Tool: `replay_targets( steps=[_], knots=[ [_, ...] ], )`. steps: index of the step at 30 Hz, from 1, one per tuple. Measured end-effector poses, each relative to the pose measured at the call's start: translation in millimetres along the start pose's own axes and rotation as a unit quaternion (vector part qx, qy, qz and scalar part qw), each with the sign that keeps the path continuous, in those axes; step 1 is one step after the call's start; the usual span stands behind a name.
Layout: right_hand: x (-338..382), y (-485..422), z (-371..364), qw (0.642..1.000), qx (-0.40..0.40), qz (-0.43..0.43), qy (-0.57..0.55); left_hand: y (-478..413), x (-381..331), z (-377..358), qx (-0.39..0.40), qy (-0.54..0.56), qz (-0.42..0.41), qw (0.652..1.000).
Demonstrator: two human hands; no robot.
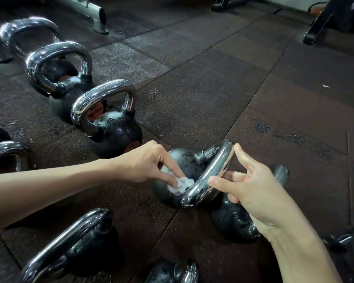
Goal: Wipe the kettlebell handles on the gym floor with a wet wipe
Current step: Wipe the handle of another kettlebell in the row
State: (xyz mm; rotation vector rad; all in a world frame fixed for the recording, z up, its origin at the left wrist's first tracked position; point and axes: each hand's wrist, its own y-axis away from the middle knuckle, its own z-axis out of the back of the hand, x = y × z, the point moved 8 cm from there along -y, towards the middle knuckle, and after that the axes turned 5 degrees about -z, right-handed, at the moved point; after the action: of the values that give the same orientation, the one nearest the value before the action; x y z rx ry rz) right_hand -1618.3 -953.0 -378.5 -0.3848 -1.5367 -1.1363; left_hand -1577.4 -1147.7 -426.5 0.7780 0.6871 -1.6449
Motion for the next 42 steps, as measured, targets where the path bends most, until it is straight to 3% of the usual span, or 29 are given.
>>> replay_targets(
  steps=[4,9,13,17,24,31,39,42],
  knots=[
    [-2,-4,-4,1.000,-0.002,-0.012,-0.023,-24,4,7,-0.096,-0.018,-0.027,0.995],
    [-6,-2,-4,0.999,-0.020,-0.022,-0.043,-57,-8,-1,-0.138,-0.079,-0.054,0.986],
    [-6,2,0,0.999,-0.031,-0.020,-0.033,-65,-12,-2,-0.170,-0.138,-0.014,0.976],
    [-9,3,9,0.998,-0.051,-0.025,-0.033,-55,-5,8,-0.257,-0.211,0.091,0.939],
    [-15,8,16,0.998,-0.054,-0.032,-0.026,-57,-3,-3,-0.239,-0.159,0.161,0.944],
    [-16,8,14,0.998,-0.054,-0.029,-0.026,-58,-31,-17,-0.229,-0.259,0.083,0.935],
    [-14,7,11,0.998,-0.051,-0.026,-0.034,-55,-49,-9,-0.285,-0.200,0.049,0.936],
    [-13,6,10,0.998,-0.049,-0.024,-0.037,-60,-42,-6,-0.265,-0.198,0.086,0.940]
  ],
)
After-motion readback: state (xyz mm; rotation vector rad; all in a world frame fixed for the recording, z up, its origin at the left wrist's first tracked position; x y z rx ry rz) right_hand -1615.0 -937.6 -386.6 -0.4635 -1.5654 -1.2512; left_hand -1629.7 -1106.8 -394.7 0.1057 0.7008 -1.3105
